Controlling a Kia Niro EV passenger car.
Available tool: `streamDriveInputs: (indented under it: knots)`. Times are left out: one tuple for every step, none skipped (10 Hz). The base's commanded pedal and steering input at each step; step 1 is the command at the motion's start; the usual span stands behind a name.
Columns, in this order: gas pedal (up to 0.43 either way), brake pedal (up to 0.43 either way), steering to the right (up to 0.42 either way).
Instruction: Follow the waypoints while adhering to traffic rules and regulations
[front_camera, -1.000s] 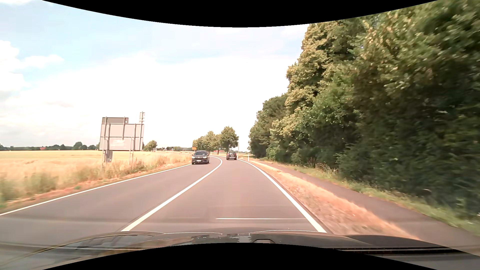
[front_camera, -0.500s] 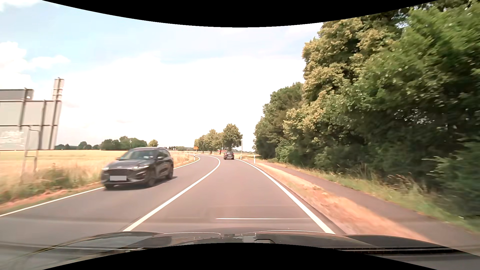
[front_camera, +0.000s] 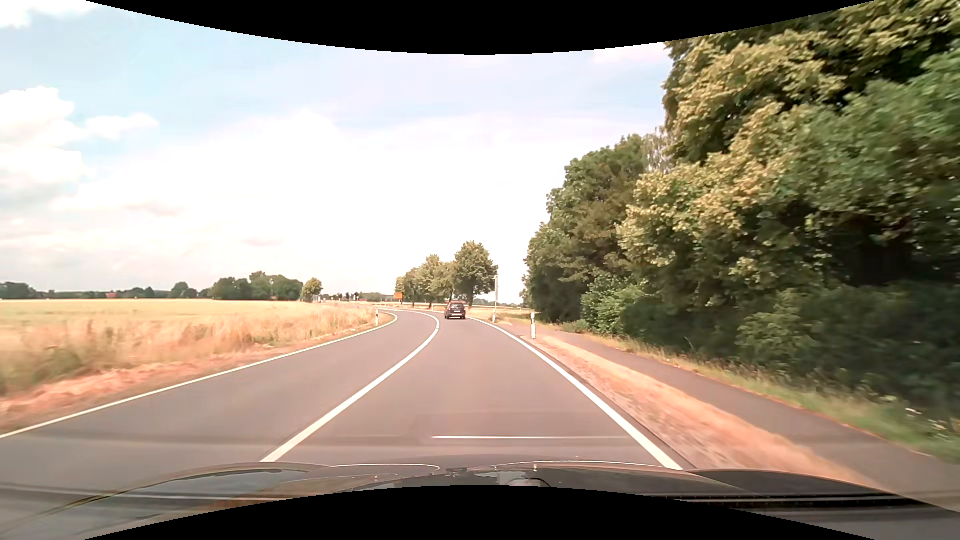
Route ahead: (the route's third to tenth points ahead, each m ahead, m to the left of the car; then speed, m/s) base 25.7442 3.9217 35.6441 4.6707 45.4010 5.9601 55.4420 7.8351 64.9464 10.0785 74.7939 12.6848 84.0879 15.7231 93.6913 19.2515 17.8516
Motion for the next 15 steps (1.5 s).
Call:
streamDriveInputs:
  knots:
    - [0.22, 0.0, -0.007]
    - [0.22, 0.0, -0.007]
    - [0.22, 0.0, -0.007]
    - [0.22, 0.0, -0.009]
    - [0.22, 0.0, -0.01]
    - [0.22, 0.0, -0.014]
    - [0.22, 0.0, -0.019]
    - [0.209, 0.0, -0.02]
    - [0.197, 0.0, -0.021]
    - [0.189, 0.0, -0.022]
    - [0.189, 0.0, -0.023]
    - [0.189, 0.0, -0.026]
    - [0.189, 0.0, -0.027]
    - [0.189, 0.0, -0.029]
    - [0.189, 0.0, -0.031]
